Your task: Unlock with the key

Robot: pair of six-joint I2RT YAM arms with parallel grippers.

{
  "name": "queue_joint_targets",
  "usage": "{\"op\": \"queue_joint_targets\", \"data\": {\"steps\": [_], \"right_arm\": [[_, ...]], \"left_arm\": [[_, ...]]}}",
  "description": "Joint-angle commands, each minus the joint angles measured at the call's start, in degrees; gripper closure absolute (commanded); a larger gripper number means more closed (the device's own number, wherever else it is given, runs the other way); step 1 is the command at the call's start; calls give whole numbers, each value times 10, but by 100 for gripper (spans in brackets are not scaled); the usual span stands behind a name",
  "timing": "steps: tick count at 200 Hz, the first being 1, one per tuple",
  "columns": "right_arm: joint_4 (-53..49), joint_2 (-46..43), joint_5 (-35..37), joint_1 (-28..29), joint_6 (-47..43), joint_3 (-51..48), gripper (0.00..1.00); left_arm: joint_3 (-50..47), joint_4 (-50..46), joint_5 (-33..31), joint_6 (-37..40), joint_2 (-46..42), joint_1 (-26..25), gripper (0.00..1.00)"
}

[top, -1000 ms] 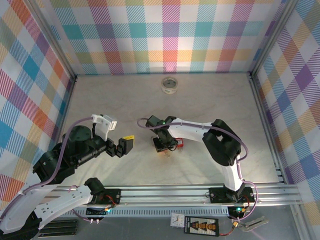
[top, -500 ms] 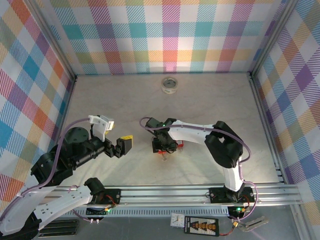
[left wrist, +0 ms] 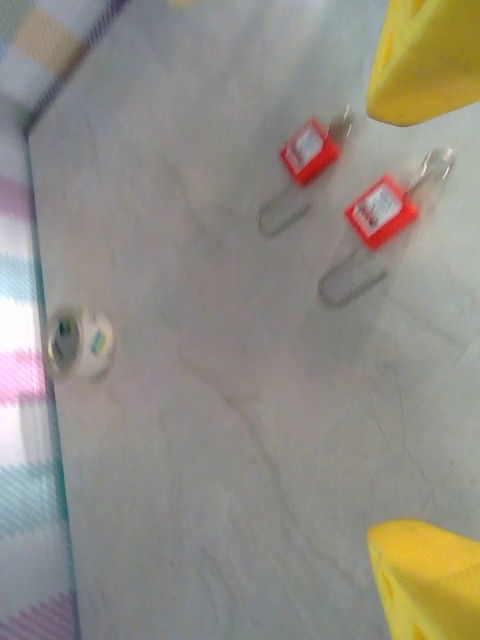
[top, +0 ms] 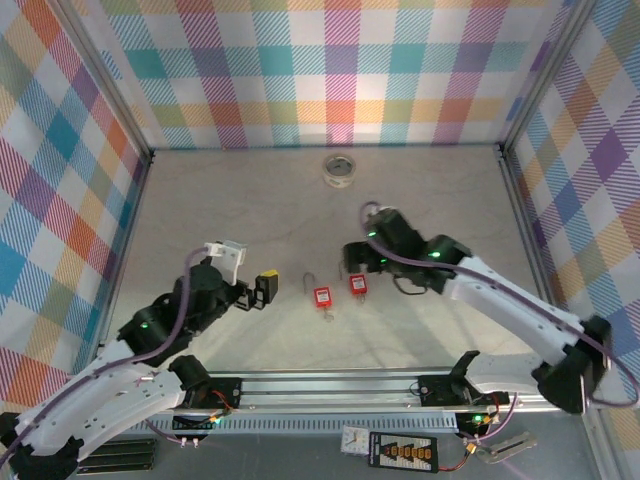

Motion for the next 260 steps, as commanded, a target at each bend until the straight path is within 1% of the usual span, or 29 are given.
{"op": "queue_joint_targets", "data": {"steps": [1, 22, 44, 64, 82, 98, 118, 122, 125, 145, 154, 159, 167, 174, 179, 184, 196, 204, 210, 216, 220, 226, 235, 244, 252, 260], "right_arm": [[46, -79, 39, -96, -86, -85, 1], [150, -148, 38, -176, -138, -170, 1], [303, -172, 35, -243, -202, -277, 1], [422, -161, 10, -300, -213, -356, 1], [513, -128, 1, -334, -217, -401, 1], [592, -100, 6, -341, -236, -436, 1], [743, -66, 4, -342, -260, -492, 1], [760, -59, 3, -342, -262, -498, 1], [793, -50, 0, -341, -264, -501, 1], [874, 3, -29, -342, -276, -502, 1], [911, 33, -45, -342, -286, -498, 1], [929, 50, -52, -342, -298, -495, 1], [941, 66, -54, -340, -313, -490, 1], [970, 85, -53, -342, -327, -490, 1], [998, 105, -52, -342, -330, -492, 1], [1012, 124, -58, -344, -329, -492, 1], [1068, 186, -72, -345, -336, -489, 1], [1083, 214, -59, -354, -317, -484, 1], [1064, 218, -49, -361, -305, -470, 1], [993, 206, -51, -365, -296, -447, 1], [943, 201, -52, -368, -288, -426, 1], [915, 212, -62, -385, -276, -399, 1], [881, 202, -124, -424, -250, -393, 1], [904, 207, -124, -424, -253, -398, 1], [886, 201, -124, -424, -252, -396, 1], [902, 204, -127, -423, -254, -400, 1]], "left_arm": [[-68, 209, -98, 38, 36, 42, 0], [-97, 289, -102, 43, 106, 124, 0], [-121, 379, -87, 58, 183, 204, 0], [-154, 482, -83, 98, 228, 237, 0], [-172, 540, -66, 120, 259, 262, 0], [-198, 610, -50, 129, 290, 283, 0], [-228, 704, -25, 145, 347, 307, 0], [-230, 722, -18, 150, 362, 311, 0], [-233, 736, -12, 153, 374, 314, 0], [-235, 849, 25, 174, 454, 328, 0], [-220, 838, 36, 168, 484, 333, 0], [-218, 850, 47, 172, 506, 335, 0], [-229, 905, 46, 169, 538, 340, 0], [-239, 942, 70, 154, 558, 359, 0], [-241, 967, 77, 153, 571, 363, 0], [-238, 962, 85, 153, 569, 365, 0], [-205, 861, 110, 158, 545, 366, 0], [-169, 799, 116, 154, 548, 373, 0], [-145, 751, 145, 140, 549, 393, 0], [-128, 716, 175, 120, 550, 416, 0], [-127, 712, 184, 110, 551, 426, 0], [-130, 724, 187, 110, 553, 428, 0], [-128, 717, 186, 110, 551, 428, 0], [-128, 721, 185, 110, 553, 428, 0], [-128, 717, 186, 110, 552, 428, 0], [-129, 718, 185, 109, 552, 427, 0]]}}
